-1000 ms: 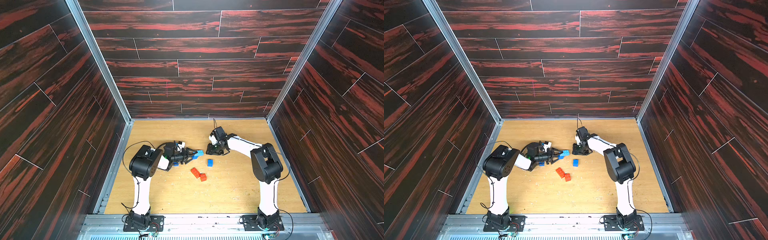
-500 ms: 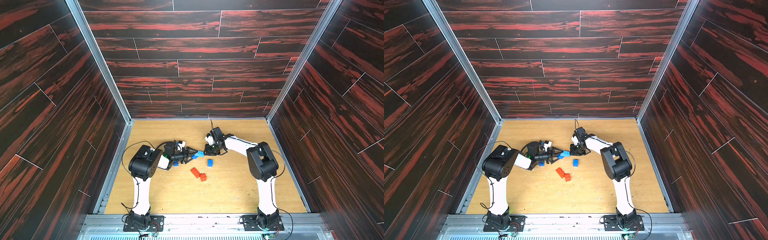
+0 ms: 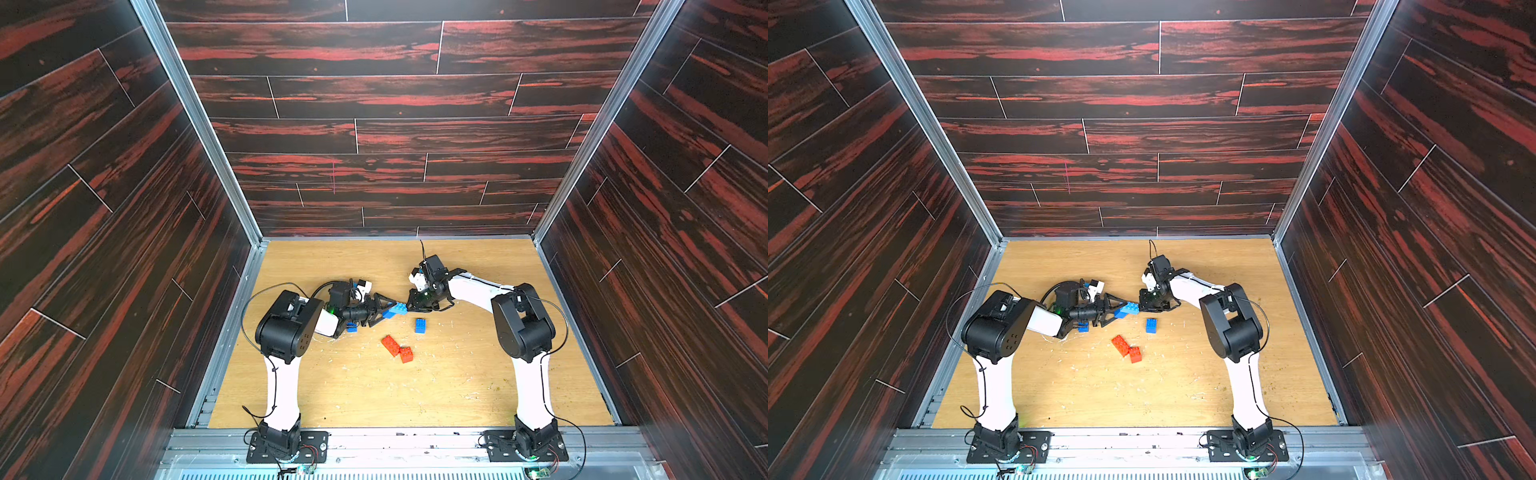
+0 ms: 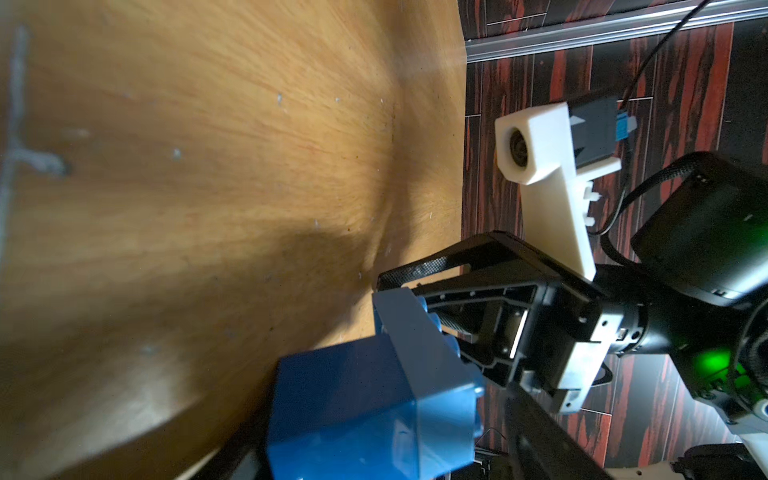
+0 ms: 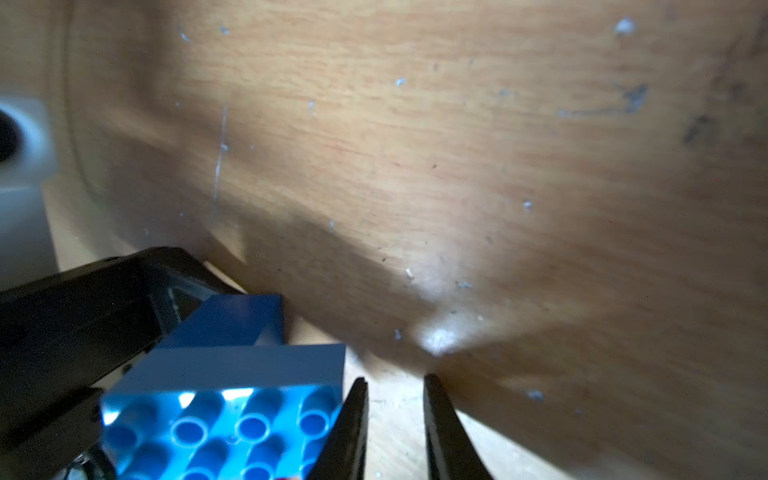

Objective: Assemble a giraffe with lego
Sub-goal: Adjust the lego brick at the center of the board.

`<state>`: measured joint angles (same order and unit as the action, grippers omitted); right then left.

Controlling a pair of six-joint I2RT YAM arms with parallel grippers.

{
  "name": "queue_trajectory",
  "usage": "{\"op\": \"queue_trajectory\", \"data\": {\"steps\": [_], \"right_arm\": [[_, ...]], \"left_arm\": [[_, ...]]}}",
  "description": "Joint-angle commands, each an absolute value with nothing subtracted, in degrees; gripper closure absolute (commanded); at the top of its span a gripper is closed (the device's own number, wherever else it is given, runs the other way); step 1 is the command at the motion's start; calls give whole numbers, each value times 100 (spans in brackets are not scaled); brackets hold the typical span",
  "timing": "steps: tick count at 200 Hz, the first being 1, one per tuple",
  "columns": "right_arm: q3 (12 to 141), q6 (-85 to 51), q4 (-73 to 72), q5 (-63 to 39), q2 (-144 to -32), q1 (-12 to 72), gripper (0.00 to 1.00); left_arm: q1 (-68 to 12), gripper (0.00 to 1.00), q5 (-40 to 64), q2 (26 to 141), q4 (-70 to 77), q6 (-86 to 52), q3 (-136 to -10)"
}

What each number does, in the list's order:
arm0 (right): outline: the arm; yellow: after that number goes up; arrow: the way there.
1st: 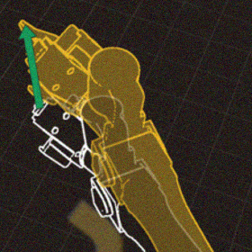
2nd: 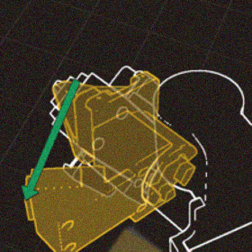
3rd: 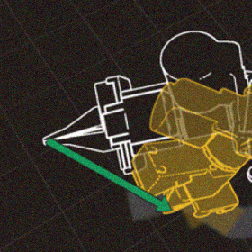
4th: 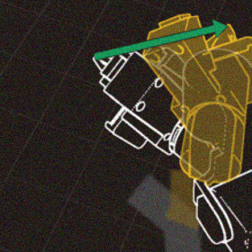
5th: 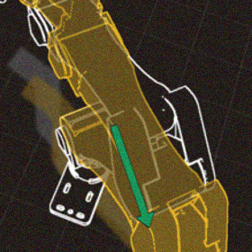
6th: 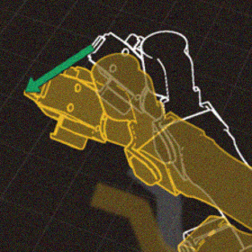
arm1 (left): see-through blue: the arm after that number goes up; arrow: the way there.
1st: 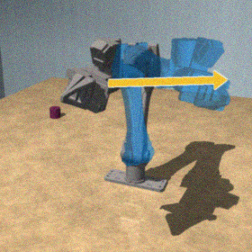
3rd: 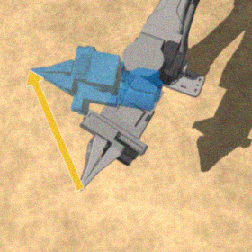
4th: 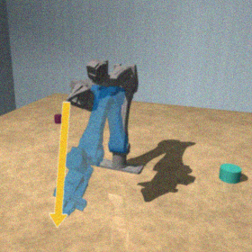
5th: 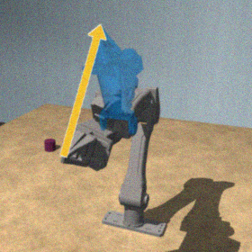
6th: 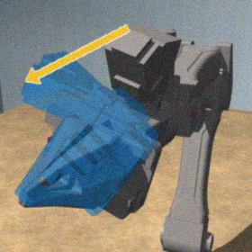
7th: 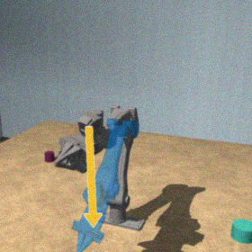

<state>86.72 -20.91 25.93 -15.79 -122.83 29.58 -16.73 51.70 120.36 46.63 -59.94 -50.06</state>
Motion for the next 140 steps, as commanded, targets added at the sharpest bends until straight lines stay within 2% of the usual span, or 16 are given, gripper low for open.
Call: {"op": "queue_trajectory", "data": {"steps": [1, 21, 108, 140], "right_arm": [[8570, -2128, 2562, -1756, -12056, 3017, 74], [8526, -2129, 2542, -1795, -11973, 3015, 74], [8508, -2117, 2505, -1945, -11830, 3084, 74], [8499, -2105, 2514, -1942, -11769, 3151, 74]], "left_arm": [[-1568, 19, 4501, 12498, 3646, -5645, -4636], [-1505, 16, 4518, 12472, 3663, -5684, -4580], [-1472, 15, 4426, 12300, 2635, -5582, -4744], [-1470, 15, 4486, 12384, 2952, -5704, -4687]]}}
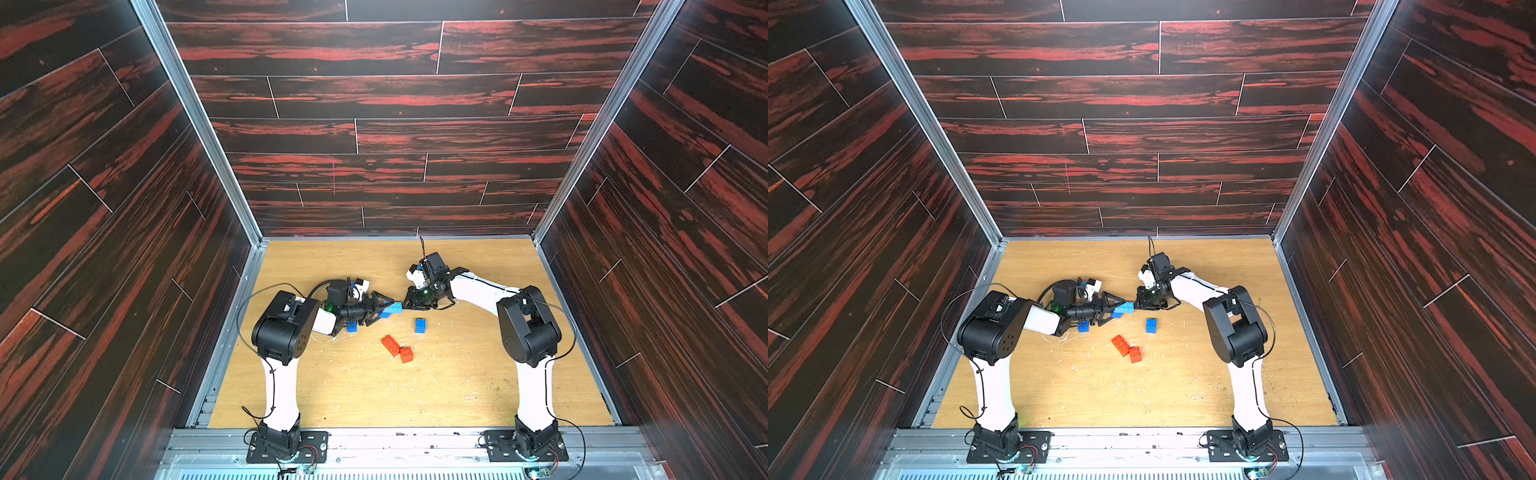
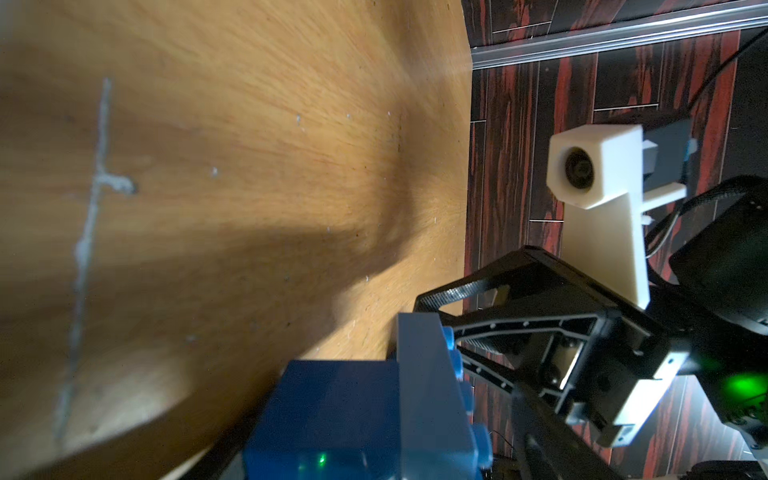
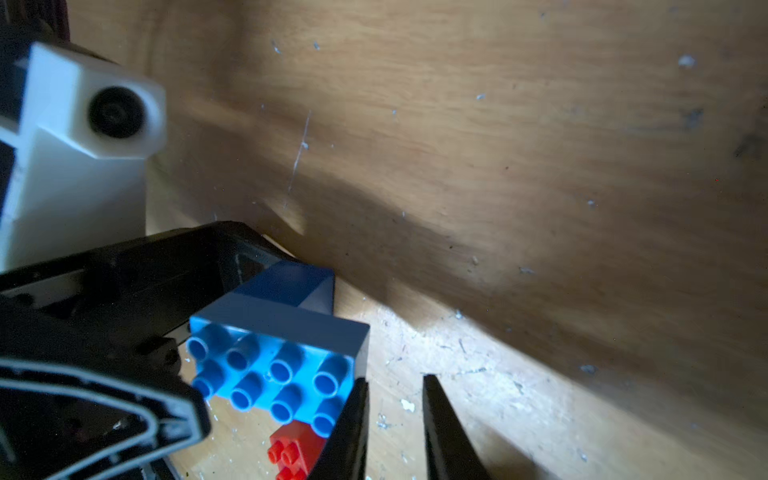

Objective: Assemble a giraffe with lego
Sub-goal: Adjust the lego brick at the center of the board.

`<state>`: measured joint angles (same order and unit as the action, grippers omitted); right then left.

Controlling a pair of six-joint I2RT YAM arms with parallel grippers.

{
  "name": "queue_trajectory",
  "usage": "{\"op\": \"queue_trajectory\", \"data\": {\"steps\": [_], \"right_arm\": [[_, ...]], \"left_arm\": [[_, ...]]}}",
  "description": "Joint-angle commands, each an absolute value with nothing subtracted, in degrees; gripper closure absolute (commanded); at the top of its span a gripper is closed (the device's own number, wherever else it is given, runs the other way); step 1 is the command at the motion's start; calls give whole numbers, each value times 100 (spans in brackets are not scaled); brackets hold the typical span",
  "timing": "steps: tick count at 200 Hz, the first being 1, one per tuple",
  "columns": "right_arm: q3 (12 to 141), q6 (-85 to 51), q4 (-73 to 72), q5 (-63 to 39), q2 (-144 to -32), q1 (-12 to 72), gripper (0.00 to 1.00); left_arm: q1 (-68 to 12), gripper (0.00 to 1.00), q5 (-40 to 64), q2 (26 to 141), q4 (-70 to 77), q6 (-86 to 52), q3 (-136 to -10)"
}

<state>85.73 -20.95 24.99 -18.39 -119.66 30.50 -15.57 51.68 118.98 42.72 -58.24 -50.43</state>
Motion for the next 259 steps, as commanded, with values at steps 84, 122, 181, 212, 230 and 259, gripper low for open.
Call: {"op": "queue_trajectory", "data": {"steps": [84, 122, 181, 212, 230, 259], "right_arm": [[8481, -2106, 2514, -2057, -11736, 3158, 74], [8400, -1947, 2589, -1825, -11618, 3146, 68], [7657, -955, 2414, -1873, -10815, 3034, 31], [7385, -606, 2220, -2482, -10216, 3015, 29], [7353, -393, 2307, -2588, -10046, 3032, 28], [7043, -143, 1979, -2680, -9698, 3143, 27]], "left_arm": [[-1451, 30, 4590, 12427, 2909, -5681, -4750], [-1425, 42, 4717, 12441, 2927, -5658, -4762], [-1402, 52, 5211, 12260, 2394, -5202, -5032], [-1398, 51, 5363, 12071, 2468, -5383, -5024], [-1406, 51, 5467, 11892, 2737, -5648, -4884], [-1475, 50, 5594, 11528, 2828, -5917, -4727]]}}
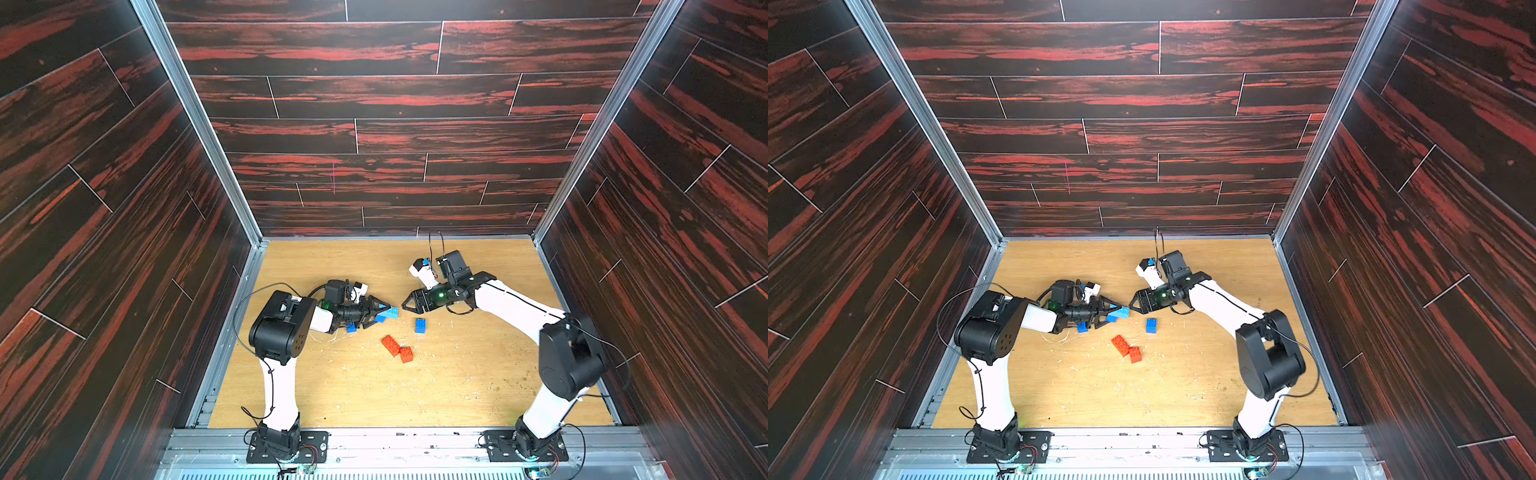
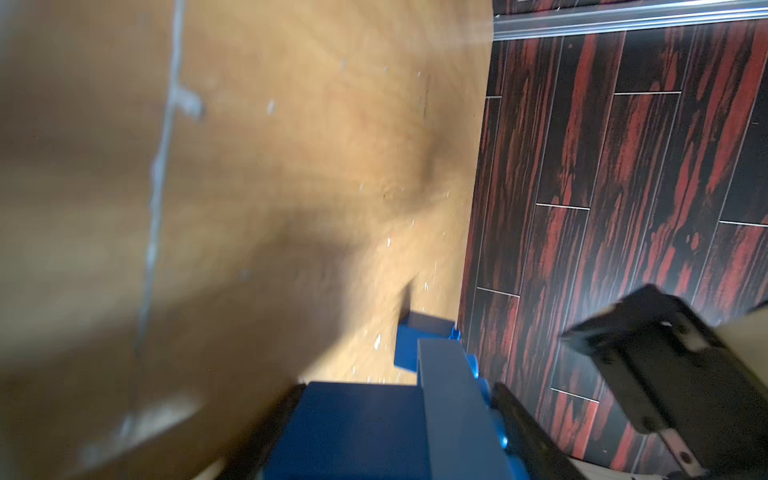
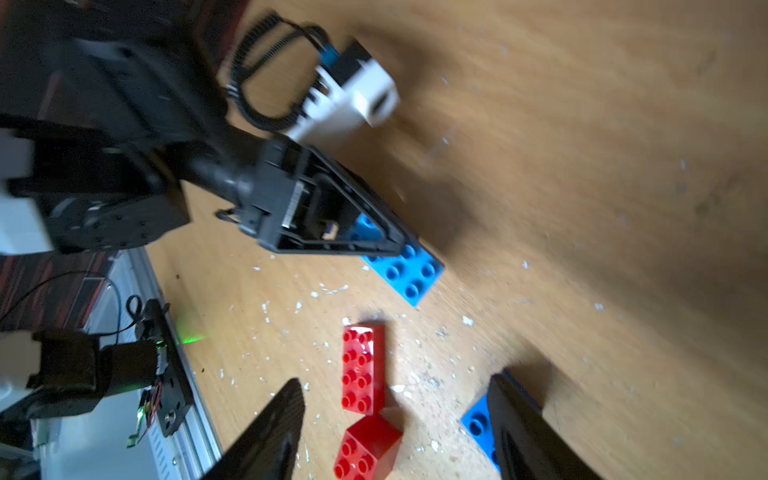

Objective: Assemble a giraffe with lego
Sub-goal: Adjust the lego brick at the center of the board.

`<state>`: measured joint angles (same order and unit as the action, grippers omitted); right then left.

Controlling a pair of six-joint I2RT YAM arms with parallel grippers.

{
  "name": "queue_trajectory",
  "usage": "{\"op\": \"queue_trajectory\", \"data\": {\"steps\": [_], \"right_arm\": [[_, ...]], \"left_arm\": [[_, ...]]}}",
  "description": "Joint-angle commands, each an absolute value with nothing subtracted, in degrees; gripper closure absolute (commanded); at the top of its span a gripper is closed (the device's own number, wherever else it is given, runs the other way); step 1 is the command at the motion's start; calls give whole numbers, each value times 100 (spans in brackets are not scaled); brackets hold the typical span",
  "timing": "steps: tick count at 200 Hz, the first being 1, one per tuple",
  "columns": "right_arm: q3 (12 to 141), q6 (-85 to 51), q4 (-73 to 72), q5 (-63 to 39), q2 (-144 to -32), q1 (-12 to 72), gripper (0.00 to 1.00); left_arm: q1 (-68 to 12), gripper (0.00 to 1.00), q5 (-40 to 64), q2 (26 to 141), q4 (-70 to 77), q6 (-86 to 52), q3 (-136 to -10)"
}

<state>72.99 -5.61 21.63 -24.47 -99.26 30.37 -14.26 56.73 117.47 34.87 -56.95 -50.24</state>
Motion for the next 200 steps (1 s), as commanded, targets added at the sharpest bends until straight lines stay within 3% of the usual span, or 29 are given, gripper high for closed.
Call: {"op": "queue_trajectory", "data": {"steps": [1, 91, 200], "right_arm": [[7042, -133, 1983, -2672, -9692, 3154, 27], [6778, 201, 1759, -2390, -9699, 3840, 26], [6486, 361, 1261, -2641, -9427, 3993, 29]], "left_arm": [[-1476, 50, 5601, 11517, 2833, -5929, -4714], [-1705, 48, 5646, 9869, 2025, -5925, -4395], [-1791, 46, 6030, 9190, 1267, -5818, -4408]]}}
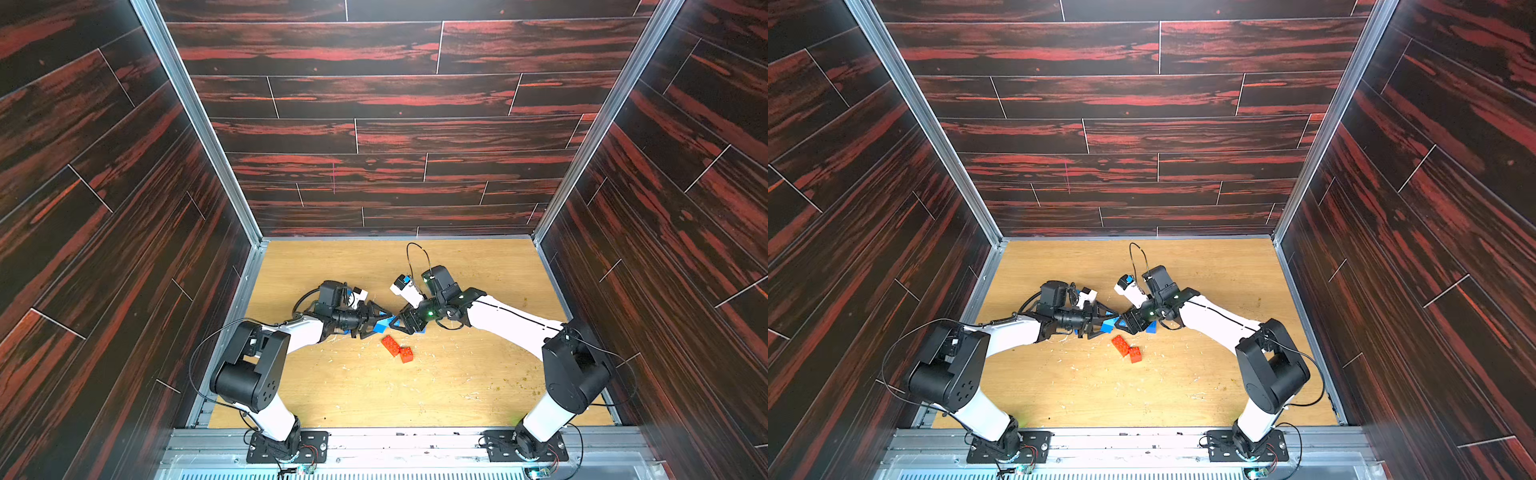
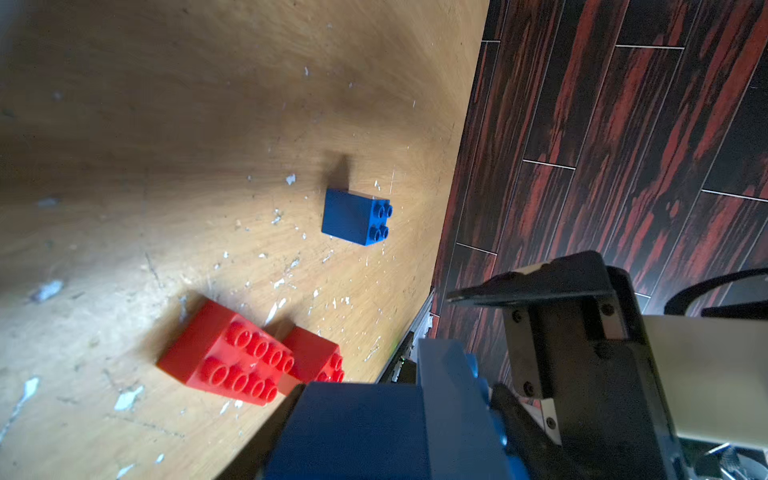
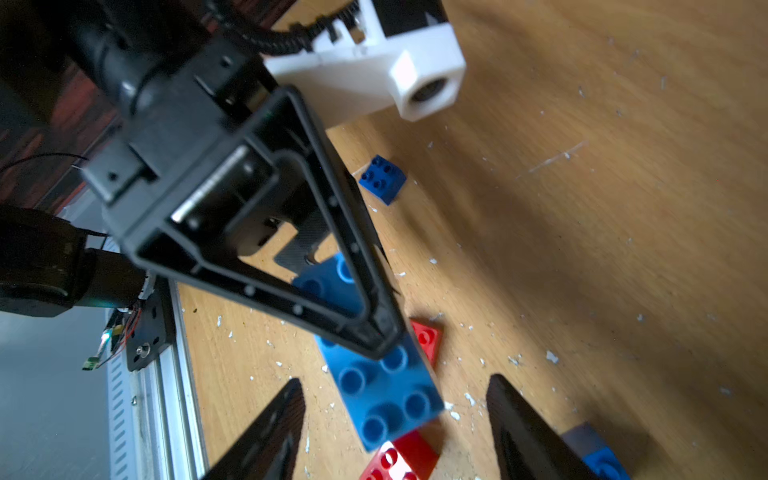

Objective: Assemble a giraffe with lego
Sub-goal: Adjust the lego brick at the center of the board.

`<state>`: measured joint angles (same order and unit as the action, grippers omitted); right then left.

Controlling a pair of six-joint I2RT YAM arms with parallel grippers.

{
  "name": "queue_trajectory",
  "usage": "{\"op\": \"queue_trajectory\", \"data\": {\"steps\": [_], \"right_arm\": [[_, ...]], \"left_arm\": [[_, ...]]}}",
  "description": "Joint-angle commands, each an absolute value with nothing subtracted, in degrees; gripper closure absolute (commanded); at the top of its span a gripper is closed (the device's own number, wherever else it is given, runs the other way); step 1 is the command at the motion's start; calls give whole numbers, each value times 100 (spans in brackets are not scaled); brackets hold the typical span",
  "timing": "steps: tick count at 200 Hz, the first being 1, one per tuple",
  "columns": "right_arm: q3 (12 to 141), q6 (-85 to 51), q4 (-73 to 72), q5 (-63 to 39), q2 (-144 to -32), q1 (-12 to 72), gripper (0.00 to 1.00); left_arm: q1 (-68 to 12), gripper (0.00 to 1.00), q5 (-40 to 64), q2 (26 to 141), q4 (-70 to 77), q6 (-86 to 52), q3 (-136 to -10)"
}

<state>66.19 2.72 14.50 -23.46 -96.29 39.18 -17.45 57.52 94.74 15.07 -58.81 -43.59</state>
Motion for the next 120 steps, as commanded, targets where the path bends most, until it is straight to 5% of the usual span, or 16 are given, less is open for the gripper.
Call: {"op": "queue_trajectory", "data": {"steps": [1, 120], "right_arm": [[6486, 361, 1263, -2648, -9429, 3996, 29], [6673, 274, 1046, -3351, -9523, 4074, 48]], "left_arm": [[-1792, 46, 6039, 9192, 1262, -5818, -4415], [-1855, 44, 6450, 8999, 836, -5795, -4842]]}}
